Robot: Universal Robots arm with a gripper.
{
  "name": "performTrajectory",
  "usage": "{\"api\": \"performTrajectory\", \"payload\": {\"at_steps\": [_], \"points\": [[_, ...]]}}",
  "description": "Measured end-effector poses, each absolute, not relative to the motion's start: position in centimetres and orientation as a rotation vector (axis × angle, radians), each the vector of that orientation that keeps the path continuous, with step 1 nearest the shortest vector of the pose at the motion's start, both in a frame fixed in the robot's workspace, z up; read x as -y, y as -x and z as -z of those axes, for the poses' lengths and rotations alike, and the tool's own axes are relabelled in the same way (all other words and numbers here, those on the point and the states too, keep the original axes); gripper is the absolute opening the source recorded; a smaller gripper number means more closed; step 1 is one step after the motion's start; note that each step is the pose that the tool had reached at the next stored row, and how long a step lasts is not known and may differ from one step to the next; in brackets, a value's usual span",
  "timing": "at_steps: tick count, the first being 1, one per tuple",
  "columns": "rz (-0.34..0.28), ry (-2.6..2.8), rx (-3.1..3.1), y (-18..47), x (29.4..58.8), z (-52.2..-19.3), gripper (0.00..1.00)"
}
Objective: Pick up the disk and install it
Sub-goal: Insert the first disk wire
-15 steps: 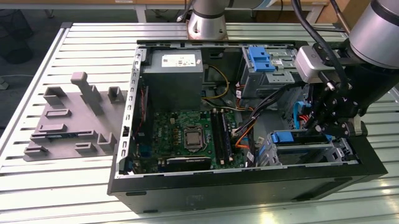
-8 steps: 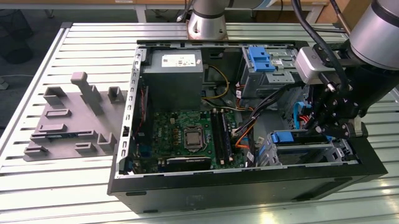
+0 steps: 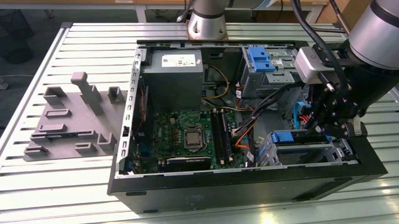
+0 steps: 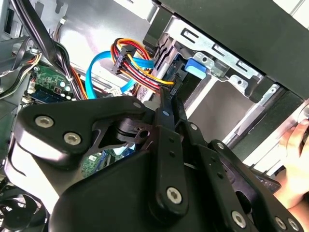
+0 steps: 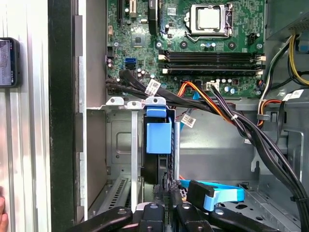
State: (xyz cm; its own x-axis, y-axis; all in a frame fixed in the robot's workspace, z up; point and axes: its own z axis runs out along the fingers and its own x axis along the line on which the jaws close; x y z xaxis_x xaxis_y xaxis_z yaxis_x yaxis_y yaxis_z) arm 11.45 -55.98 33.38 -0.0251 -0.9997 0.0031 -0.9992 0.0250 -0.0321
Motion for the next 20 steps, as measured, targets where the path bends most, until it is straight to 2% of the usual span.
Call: {"api": "performTrajectory", "payload": {"at_steps": [20], "points": [[0.04, 2.174, -2.24, -11.45, 55.84, -32.87, 0.16]]}}
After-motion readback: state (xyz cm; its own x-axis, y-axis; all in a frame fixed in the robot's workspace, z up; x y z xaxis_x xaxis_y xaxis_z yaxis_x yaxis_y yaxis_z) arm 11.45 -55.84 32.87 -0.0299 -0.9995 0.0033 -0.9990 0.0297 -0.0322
